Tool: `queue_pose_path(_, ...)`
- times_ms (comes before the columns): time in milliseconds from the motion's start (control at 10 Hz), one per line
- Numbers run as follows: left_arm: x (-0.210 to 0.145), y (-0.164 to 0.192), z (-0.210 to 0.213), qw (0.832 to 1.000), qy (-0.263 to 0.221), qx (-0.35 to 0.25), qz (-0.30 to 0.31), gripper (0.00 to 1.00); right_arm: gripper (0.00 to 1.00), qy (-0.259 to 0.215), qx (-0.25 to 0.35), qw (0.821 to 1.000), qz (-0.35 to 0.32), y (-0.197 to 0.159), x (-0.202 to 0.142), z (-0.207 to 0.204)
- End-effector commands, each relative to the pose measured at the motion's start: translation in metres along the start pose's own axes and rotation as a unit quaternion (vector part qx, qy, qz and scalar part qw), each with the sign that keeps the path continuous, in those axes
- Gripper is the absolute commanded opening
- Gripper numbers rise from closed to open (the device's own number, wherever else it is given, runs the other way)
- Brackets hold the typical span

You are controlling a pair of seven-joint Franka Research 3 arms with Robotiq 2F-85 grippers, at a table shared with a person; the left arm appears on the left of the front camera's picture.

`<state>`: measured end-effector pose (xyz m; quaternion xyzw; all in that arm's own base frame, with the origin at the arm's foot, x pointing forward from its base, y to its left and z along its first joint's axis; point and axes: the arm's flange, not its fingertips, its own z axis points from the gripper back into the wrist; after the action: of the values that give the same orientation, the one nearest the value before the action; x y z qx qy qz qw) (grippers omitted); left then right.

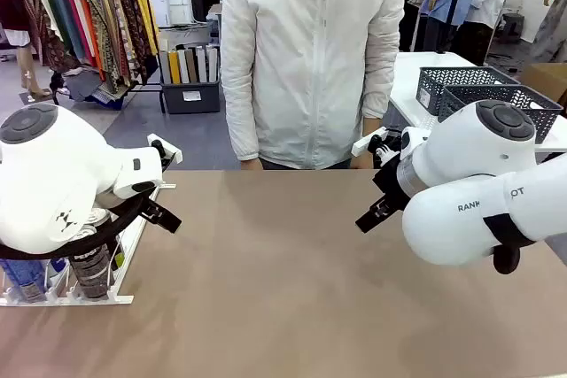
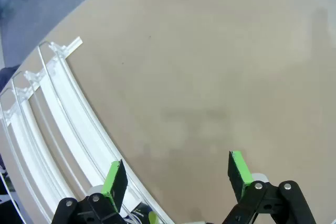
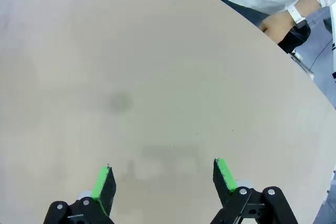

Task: Retrieve and store the cans from the dispenser.
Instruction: Pick up one can from the Automatic Can Dispenser and place it in the middle of the table.

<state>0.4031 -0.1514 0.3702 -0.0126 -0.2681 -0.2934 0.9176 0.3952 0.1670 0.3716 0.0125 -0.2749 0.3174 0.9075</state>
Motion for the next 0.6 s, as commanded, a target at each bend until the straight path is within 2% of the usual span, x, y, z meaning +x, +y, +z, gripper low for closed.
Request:
queue_pose_path(0, 0.0001, 0.0, 0.0001, 1.0, 0.0, 0.0, 0.0, 1.0, 1.0, 0.0, 0.0, 1.0, 0.0, 0.0, 0.0, 0.0)
queue_pose_path(500, 0.0001, 0.0, 0.0001, 1.0, 0.0, 0.0, 0.0, 1.0, 1.0, 0.0, 0.0, 1.0, 0.0, 0.0, 0.0, 0.0)
